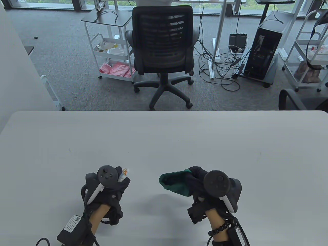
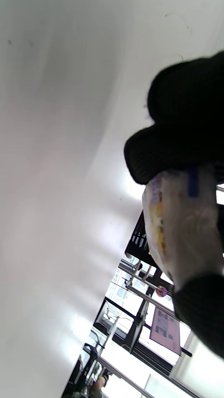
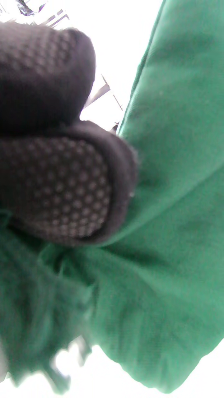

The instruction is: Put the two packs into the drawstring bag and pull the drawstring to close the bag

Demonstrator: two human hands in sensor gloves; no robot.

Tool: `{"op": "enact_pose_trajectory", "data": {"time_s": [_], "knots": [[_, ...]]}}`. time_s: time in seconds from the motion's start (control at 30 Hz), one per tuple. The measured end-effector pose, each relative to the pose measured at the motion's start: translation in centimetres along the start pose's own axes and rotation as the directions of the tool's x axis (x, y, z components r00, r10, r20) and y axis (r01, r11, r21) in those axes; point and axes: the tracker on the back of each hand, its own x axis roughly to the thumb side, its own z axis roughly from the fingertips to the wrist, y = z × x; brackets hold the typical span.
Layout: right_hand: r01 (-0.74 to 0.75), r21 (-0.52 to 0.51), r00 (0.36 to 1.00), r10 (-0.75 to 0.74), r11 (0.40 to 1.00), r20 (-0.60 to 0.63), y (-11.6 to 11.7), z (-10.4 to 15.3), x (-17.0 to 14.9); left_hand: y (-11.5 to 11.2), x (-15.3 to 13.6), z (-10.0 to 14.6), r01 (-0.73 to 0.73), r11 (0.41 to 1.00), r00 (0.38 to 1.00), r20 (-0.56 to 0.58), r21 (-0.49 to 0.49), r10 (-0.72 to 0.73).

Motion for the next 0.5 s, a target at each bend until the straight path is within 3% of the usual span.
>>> {"op": "enact_pose_trajectory", "data": {"time_s": [0.13,0.3,0.5], "knots": [[0.003,-0.004,1.000,-0.003,1.000,-0.005,-0.1,0.0,-0.1,1.2,0.3,0.8,-0.145,0.989,0.987,0.077,0.011,0.144],[0.001,-0.006,1.000,-0.001,1.000,-0.007,-0.2,0.0,-0.1,2.6,0.8,1.8,-0.344,0.939,0.922,0.189,0.000,0.338],[-0.011,0.001,1.000,0.011,1.000,-0.003,-0.1,0.0,-0.1,3.8,1.8,2.9,-0.553,0.824,0.767,0.312,-0.122,0.561]]}}
